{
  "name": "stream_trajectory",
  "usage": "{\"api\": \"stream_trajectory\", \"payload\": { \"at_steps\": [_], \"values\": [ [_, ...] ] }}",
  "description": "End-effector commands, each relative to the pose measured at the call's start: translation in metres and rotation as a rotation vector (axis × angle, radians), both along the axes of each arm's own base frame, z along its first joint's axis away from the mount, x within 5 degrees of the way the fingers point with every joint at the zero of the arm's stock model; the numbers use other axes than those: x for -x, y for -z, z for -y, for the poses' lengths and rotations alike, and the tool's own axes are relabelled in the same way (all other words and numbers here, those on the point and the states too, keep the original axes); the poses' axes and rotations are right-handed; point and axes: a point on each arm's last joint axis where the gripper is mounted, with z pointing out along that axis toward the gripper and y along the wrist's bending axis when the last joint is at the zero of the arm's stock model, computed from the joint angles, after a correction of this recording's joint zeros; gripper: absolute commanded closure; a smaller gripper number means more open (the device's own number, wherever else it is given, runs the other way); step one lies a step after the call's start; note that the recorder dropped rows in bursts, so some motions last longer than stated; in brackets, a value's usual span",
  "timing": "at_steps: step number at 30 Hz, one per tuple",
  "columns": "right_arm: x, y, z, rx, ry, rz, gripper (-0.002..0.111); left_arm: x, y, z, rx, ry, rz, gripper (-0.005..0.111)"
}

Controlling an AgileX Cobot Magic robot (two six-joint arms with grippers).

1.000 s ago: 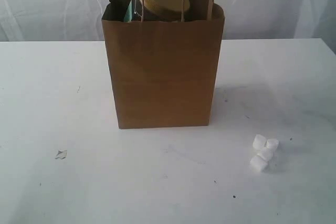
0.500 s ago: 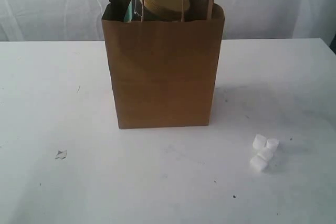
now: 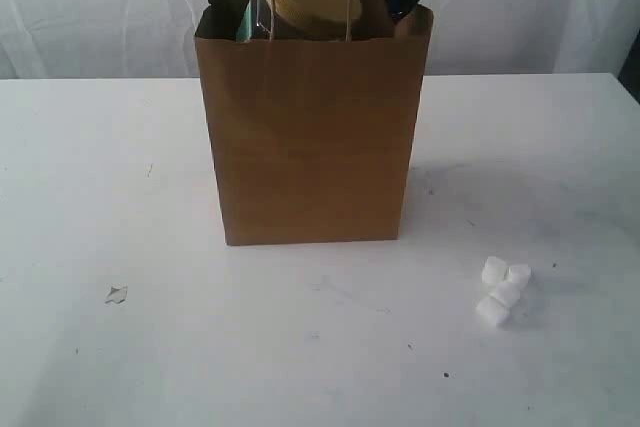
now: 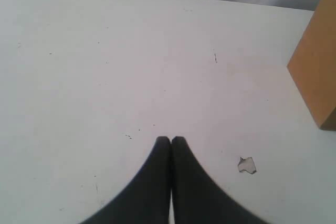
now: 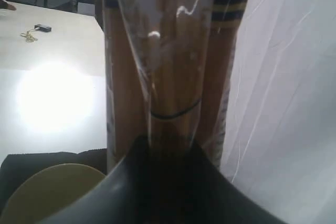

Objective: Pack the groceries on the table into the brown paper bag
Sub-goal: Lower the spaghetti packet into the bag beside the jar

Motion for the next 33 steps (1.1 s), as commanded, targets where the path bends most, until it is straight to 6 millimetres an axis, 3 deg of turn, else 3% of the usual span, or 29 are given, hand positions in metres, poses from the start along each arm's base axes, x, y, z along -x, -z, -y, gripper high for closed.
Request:
{"api": "stream_trajectory", "payload": {
  "at_steps": [1,10,19,33],
  "values": [
    [0.009,-0.018,-0.003,-0.085,-0.016,0.020,0.108,0.001,0.001,0.000,-0.006,0.005,0.001,0.107],
    [0.011,-0.015,-0.016,-0.059,-0.043,-0.015,0.108,0.001,0.001,0.000,-0.006,0.005,0.001,0.107],
    [0.009,-0.005,-0.011,0.060,-0.021,-0.013,0.108,0.001,0.001,0.000,-0.006,0.005,0.001,0.107],
    [0.010,-0.001,-0.016,0.081,-0.024,-0.067,0.108,0.001,0.001,0.000,-0.006,0.005,0.001,0.107]
  ]
}}
